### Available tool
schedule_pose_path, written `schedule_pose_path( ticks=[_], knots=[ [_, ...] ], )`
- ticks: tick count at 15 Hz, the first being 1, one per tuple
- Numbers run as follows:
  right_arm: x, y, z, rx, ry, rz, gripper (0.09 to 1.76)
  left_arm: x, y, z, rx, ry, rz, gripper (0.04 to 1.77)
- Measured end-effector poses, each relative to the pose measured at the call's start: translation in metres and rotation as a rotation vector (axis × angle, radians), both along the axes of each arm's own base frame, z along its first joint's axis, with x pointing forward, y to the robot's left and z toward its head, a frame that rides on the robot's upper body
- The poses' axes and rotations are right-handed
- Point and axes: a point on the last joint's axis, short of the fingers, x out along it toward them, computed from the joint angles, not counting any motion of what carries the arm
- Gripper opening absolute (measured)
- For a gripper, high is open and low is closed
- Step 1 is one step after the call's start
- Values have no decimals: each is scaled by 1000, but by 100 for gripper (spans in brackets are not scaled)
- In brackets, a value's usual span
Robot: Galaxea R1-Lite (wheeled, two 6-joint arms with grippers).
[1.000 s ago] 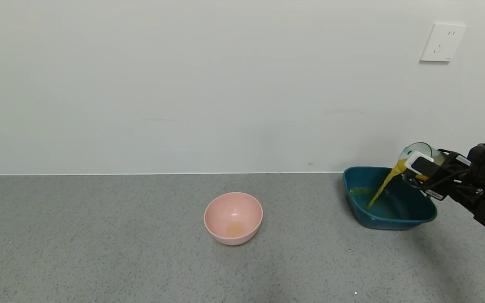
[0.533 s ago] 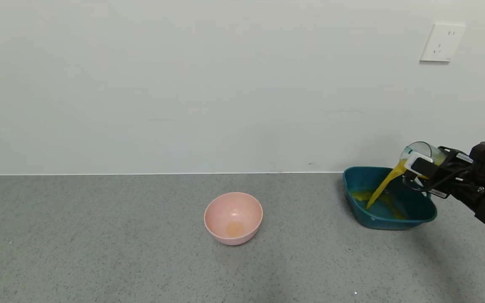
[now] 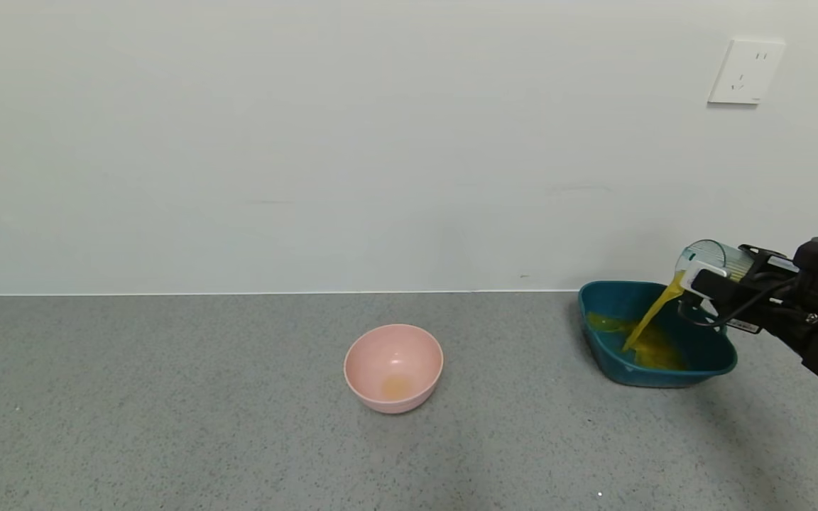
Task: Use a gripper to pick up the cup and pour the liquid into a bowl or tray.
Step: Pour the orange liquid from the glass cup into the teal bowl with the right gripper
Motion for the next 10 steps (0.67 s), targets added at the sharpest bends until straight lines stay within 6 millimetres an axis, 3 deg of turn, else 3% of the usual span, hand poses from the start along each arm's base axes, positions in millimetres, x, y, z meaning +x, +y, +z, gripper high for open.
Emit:
schedule_pose_path(
  ticks=[10],
  knots=[
    [-1,-3,3,-159,29,15,137,0,0,0,0,0,0,172]
  ],
)
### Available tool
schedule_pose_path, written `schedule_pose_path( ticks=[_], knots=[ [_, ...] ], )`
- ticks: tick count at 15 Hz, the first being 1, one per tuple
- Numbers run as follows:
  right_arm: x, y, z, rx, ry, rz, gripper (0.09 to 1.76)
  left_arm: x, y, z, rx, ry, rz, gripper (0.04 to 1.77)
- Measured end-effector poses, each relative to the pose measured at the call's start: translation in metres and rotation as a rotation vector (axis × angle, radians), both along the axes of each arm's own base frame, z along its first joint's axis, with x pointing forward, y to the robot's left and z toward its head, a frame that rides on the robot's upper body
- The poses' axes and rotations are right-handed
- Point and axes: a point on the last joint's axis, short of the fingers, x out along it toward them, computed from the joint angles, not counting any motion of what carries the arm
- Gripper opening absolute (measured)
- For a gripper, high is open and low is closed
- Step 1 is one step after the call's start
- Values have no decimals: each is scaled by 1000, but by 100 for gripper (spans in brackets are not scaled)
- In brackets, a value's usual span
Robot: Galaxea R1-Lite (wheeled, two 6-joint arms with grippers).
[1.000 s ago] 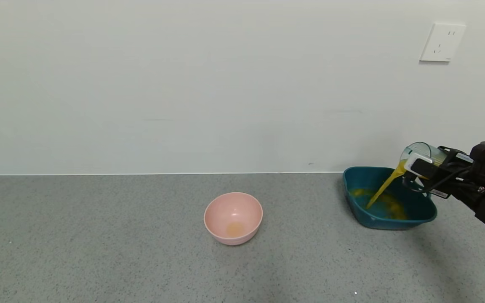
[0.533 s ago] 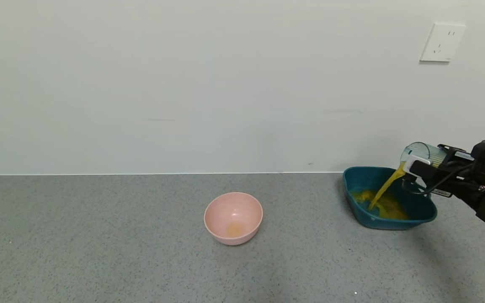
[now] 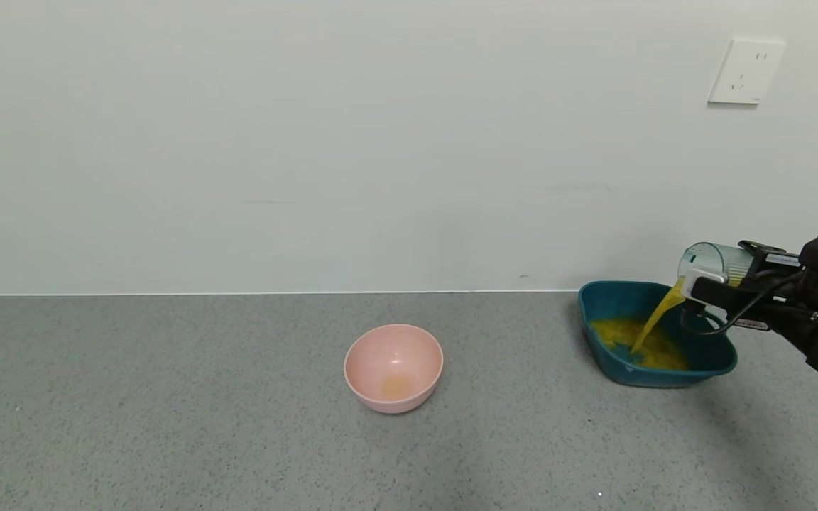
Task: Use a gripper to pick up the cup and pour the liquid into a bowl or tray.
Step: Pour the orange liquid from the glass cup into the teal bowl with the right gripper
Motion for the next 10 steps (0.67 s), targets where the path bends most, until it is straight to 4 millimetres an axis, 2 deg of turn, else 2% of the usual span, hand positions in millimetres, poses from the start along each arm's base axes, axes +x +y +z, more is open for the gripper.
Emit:
schedule_pose_path(
  ticks=[10],
  knots=[
    [-2,5,7,-164,26,34,137,0,0,0,0,0,0,172]
  ],
)
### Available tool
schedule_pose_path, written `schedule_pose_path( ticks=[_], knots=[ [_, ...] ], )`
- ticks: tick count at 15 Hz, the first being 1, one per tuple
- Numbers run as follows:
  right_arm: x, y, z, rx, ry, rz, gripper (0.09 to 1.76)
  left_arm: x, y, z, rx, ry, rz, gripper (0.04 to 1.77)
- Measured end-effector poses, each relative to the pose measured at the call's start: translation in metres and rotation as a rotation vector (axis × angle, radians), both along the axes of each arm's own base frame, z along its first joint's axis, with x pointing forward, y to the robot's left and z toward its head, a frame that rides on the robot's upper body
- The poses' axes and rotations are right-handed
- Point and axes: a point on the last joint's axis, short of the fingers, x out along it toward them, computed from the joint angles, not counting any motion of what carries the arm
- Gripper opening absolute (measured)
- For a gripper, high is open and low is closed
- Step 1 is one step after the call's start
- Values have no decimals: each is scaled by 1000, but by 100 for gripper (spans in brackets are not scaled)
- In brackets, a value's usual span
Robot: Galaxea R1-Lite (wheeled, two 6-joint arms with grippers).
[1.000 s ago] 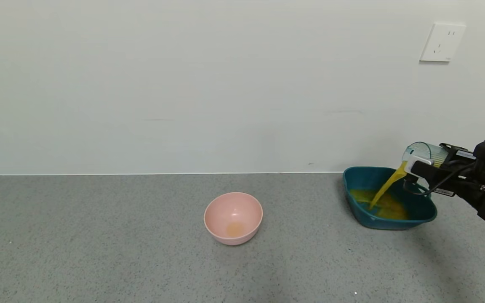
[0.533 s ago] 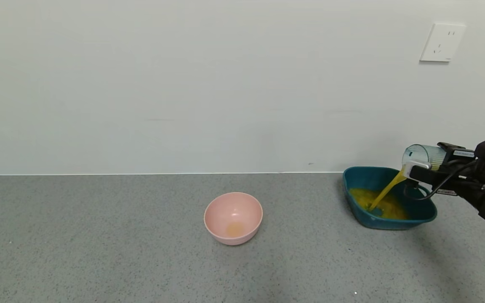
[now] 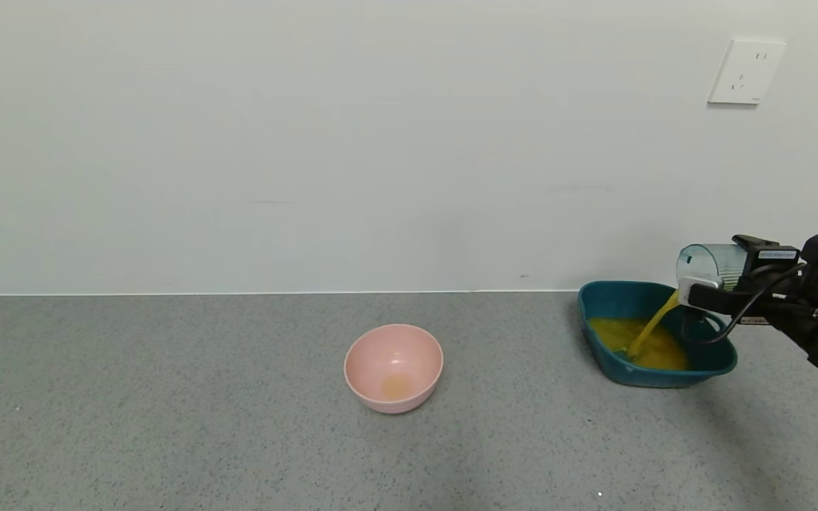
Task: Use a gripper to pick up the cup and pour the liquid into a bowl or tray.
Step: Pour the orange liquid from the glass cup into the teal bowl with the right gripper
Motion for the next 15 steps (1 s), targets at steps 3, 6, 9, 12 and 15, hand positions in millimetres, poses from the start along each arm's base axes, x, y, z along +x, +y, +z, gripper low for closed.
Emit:
schedule_pose_path(
  ticks=[3,6,9,12,15],
  knots=[
    [-2,1,0,-48,15,8,137,0,0,0,0,0,0,172],
    [-4,4,-1,-94,31,20,137,0,0,0,0,0,0,172],
    [-7,8,-1,-141,47,36,137,0,0,0,0,0,0,172],
    [-8,8,0,-167,50,41,137,0,0,0,0,0,0,172],
    [-10,10,1,-171,50,45,137,0,0,0,0,0,0,172]
  ],
)
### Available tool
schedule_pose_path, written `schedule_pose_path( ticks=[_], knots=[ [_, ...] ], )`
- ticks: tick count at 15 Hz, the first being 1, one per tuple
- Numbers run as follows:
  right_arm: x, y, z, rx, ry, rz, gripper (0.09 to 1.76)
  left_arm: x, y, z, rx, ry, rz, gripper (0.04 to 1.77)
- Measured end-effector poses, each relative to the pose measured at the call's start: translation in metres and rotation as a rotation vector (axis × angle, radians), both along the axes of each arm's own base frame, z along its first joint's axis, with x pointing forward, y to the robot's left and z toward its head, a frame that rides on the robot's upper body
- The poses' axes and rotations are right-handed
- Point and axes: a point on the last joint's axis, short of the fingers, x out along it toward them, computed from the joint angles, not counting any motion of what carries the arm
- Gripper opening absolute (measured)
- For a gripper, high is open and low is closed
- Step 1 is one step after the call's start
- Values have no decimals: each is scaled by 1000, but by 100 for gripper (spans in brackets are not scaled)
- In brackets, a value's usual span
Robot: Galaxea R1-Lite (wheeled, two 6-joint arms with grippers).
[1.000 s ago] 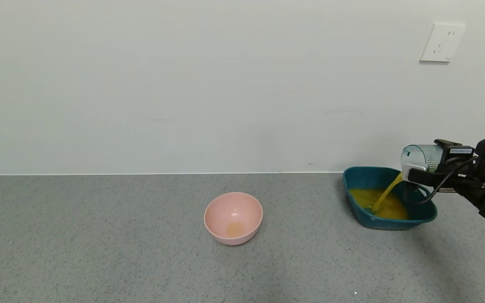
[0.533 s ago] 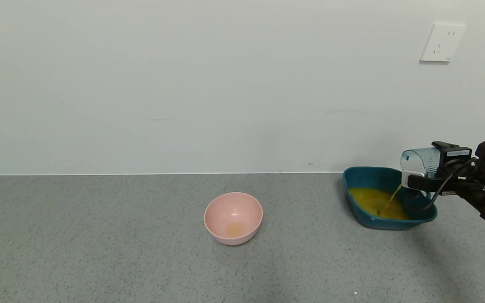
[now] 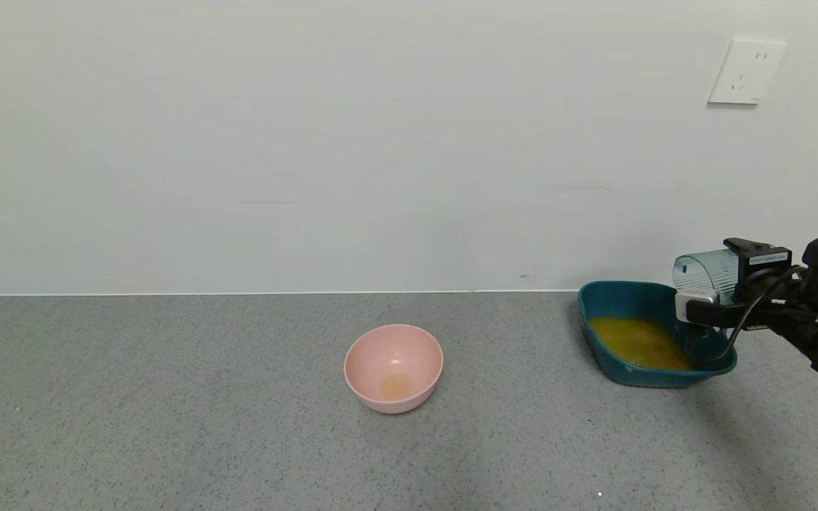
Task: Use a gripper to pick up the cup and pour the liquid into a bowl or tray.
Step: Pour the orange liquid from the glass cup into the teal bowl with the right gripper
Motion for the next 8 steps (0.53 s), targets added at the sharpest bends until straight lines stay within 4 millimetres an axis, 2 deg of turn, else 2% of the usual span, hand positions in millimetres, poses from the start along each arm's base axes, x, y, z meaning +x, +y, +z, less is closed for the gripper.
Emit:
schedule_pose_path(
  ticks=[8],
  knots=[
    [-1,1,0,-1,3,3,137,0,0,0,0,0,0,172]
  ],
)
